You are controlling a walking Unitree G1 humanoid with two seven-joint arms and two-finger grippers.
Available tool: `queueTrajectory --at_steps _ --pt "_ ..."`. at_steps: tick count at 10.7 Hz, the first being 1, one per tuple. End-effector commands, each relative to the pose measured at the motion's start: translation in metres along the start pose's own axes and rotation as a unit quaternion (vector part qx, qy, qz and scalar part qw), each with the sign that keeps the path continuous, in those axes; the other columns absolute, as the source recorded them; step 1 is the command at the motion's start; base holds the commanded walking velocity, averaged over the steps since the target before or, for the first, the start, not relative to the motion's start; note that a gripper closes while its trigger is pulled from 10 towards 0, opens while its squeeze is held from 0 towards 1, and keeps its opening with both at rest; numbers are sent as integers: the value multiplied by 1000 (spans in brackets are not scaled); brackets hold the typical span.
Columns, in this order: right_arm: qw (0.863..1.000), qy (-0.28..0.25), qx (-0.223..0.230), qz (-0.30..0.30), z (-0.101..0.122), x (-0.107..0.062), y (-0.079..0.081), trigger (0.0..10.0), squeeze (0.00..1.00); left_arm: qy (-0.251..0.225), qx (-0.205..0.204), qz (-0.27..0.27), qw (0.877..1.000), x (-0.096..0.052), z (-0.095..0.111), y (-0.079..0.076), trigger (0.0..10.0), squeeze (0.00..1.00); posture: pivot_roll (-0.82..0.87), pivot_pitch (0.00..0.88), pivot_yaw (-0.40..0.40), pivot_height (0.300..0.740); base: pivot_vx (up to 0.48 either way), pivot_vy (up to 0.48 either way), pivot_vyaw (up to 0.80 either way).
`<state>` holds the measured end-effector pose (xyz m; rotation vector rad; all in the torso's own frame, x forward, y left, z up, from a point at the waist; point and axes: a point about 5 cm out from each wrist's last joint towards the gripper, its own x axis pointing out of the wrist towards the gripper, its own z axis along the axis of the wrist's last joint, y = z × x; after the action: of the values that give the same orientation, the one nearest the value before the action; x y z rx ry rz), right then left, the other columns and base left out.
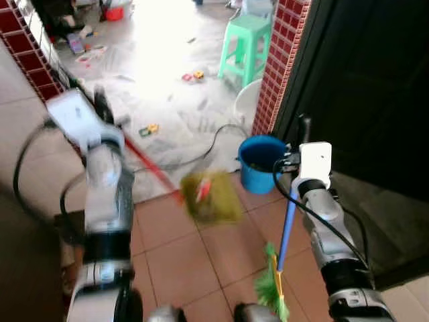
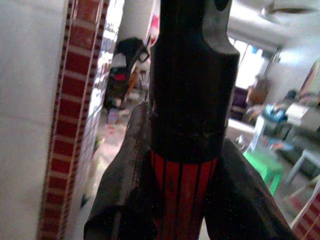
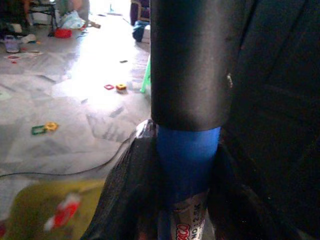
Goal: Sweep floor
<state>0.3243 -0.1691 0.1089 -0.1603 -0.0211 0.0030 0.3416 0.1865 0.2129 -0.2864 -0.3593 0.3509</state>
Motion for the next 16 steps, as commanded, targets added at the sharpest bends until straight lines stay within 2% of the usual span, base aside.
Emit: queueTrajectory --at_steps 1,3,5,8,12,14,16 --pt "1000 -9 5 13 6 2 5 10000 0 -64 -18 6 998 12 34 -2 10000 0 -122 30 57 740 334 0 0" --pt "1000 -14 1 28 9 3 10 10000 0 -76 -33 4 997 19 45 -8 10000 0 -126 30 59 740 442 0 0" --pt "999 -15 5 48 9 2 17 10000 0 -72 -35 -3 997 17 43 -13 10000 0 -127 30 61 740 465 0 0" --pt "997 -20 2 69 11 2 26 10000 0 -63 -35 2 997 13 38 -11 10000 0 -125 29 58 740 467 0 0" --pt "995 -24 -7 93 11 0 33 10000 0 -89 -47 14 995 21 56 -10 10000 0 -127 23 58 740 474 0 0" --pt "995 -25 -7 96 11 0 34 10000 0 -87 -41 14 995 21 53 -10 10000 0 -129 22 59 740 474 0 0" --pt "994 -24 -3 104 12 2 37 10000 0 -93 -28 -4 995 15 53 -22 10000 0 -125 20 57 740 411 -152 -269"
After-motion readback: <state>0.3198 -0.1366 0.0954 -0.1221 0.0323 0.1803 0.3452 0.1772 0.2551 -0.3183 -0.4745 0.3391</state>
